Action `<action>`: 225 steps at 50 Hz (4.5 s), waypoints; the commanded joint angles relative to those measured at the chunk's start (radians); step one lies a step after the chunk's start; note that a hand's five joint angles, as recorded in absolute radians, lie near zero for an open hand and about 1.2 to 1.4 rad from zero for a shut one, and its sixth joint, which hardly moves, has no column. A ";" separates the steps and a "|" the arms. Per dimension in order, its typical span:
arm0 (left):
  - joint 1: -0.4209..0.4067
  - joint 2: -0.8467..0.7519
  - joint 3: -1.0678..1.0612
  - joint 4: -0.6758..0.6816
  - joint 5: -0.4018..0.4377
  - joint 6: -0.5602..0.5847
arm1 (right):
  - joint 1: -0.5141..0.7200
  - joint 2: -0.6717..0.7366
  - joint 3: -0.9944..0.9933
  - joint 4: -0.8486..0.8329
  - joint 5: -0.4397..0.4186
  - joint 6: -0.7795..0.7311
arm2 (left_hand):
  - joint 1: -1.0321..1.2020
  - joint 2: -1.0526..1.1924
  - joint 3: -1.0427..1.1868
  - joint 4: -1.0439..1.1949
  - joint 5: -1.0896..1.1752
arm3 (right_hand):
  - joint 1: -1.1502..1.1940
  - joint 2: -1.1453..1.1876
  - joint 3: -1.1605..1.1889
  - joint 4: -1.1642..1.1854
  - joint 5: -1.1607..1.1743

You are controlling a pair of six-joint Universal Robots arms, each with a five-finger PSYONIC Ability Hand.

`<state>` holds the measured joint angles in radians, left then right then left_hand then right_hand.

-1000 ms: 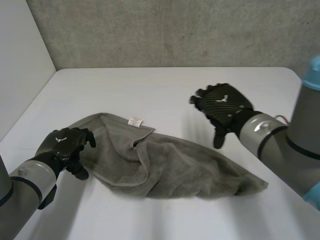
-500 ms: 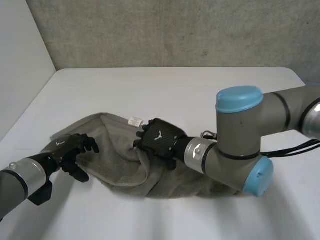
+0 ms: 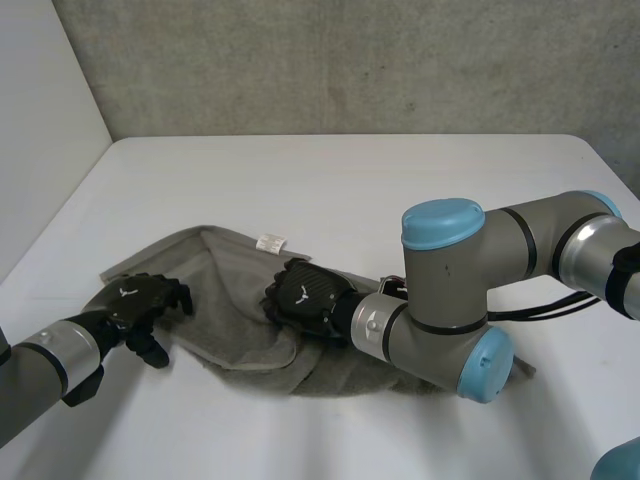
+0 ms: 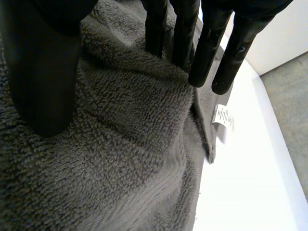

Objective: Fold the towel.

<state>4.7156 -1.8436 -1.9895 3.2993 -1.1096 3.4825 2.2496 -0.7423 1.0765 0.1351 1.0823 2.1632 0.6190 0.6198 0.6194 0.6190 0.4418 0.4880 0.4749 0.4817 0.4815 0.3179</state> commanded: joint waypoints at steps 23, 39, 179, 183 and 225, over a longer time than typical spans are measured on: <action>-0.005 -0.085 0.049 0.059 -0.009 -0.002 | 0.015 0.026 -0.081 0.003 0.013 -0.005 | 0.329 0.328 0.328 0.328 0.331 | 0.011 0.024 0.017 0.017 0.006; -0.012 -0.120 0.069 0.072 -0.010 0.000 | 0.015 0.099 -0.158 0.003 -0.002 -0.008 | 0.563 0.562 0.562 0.563 0.565 | 0.450 0.463 0.456 0.456 0.445; -0.331 0.075 -0.022 0.246 -0.306 -0.145 | -0.375 -0.559 0.615 -0.180 0.263 0.563 | 0.777 0.776 0.777 0.777 0.780 | -0.159 -0.146 -0.153 -0.153 -0.164; -0.330 0.076 -0.017 0.244 -0.305 -0.145 | -0.409 -0.536 0.620 -0.091 0.257 0.527 | 0.777 0.776 0.777 0.777 0.780 | -0.098 -0.085 -0.092 -0.092 -0.102; -0.312 0.095 0.054 0.243 -0.306 -0.252 | -0.367 -0.347 0.701 -0.577 0.366 0.650 | 0.777 0.776 0.777 0.777 0.780 | 0.166 0.179 0.173 0.173 0.162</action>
<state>4.3886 -1.7488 -1.9360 3.5419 -1.4172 3.2320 1.8898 -1.0934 1.7873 -0.3947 1.3629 2.8228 1.1998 1.2182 1.2166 1.2177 1.0332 0.5324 0.5300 0.5323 0.5335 0.3678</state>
